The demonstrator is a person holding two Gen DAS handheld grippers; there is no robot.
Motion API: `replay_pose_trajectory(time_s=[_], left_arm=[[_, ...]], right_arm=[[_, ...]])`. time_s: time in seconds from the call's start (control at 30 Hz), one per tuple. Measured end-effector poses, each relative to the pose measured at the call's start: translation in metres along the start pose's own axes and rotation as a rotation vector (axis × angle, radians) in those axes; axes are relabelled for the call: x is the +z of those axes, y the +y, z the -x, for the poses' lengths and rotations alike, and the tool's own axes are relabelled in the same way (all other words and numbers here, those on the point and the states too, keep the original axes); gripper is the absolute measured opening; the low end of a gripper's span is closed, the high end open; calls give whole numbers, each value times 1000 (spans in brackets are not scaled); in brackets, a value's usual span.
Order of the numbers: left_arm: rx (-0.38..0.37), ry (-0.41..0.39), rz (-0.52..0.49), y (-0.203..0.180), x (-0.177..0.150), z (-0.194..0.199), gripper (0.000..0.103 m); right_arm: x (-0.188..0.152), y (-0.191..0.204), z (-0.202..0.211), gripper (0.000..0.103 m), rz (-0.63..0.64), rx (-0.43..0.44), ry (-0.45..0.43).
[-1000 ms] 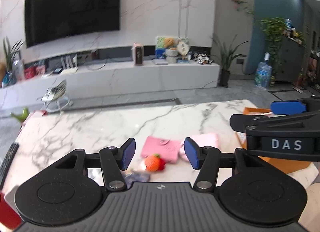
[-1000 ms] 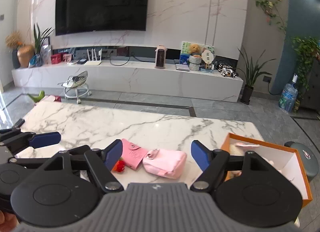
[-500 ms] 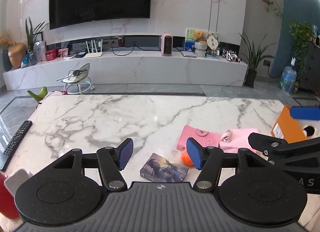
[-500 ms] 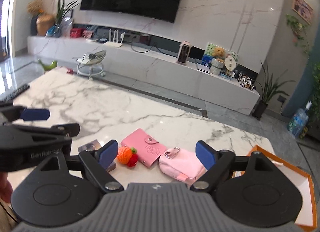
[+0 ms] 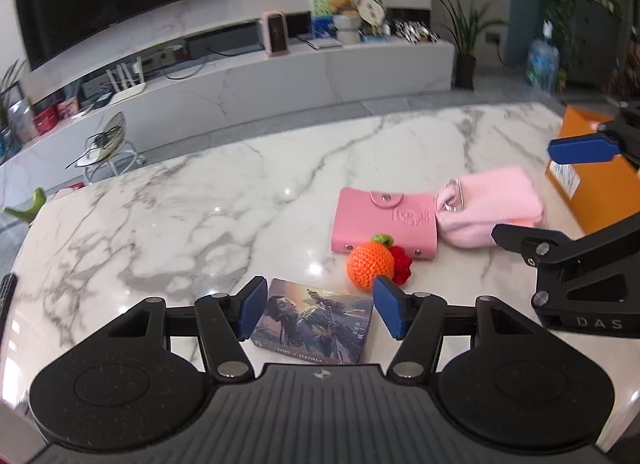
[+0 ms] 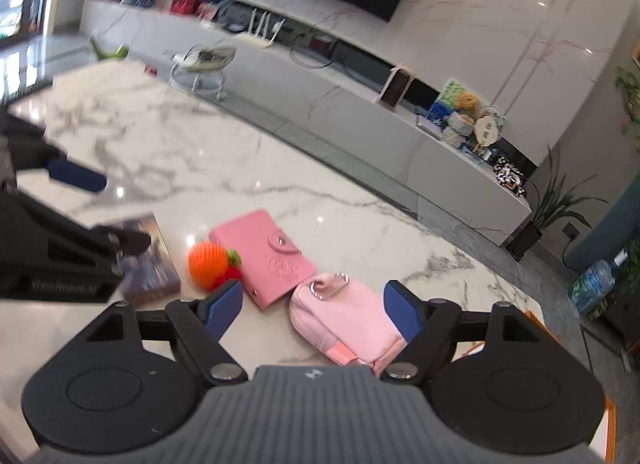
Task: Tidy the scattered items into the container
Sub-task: 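Withdraw both tools from the box and move back over the remaining items, then grasp the orange crocheted fruit with the left tool while the right tool grasps the pink pouch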
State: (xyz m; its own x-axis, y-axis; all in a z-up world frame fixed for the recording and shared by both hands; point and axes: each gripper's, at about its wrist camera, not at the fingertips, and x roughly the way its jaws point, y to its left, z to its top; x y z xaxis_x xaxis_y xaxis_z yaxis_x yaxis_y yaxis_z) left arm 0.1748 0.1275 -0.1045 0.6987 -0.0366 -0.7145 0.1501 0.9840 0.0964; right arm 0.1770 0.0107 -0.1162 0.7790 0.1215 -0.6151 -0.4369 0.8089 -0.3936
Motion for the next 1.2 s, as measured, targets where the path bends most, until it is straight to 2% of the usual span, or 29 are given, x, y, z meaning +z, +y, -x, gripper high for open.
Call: replay_pose_trajectory(time_s=[0.07,0.27,0.73,0.83,0.93,1.1,1.2], left_arm=[[-13,10,-34,-4,1,-11,70],[-49,33,-126,-22,1,-44,70],[-61,83,-159,-39,8,-89,70],[-63,76,-144,-38,8,-90,64],[-64,79,-128,-38,8,-89,60],[-61,85,-123,-41,7,-85,57],[-53,90,-99,-41,8,-82,57]], right_arm=[[-5,-1,-14,70,18,9,24],[-19,-5,-52,68,50,32,72],[-41,-17,-106,69,79,45,105],[-45,-13,-109,69,102,37,100],[-46,-11,-110,57,123,3,101],[-46,-9,-108,51,159,1,106],[-46,-5,-106,42,188,-5,107]])
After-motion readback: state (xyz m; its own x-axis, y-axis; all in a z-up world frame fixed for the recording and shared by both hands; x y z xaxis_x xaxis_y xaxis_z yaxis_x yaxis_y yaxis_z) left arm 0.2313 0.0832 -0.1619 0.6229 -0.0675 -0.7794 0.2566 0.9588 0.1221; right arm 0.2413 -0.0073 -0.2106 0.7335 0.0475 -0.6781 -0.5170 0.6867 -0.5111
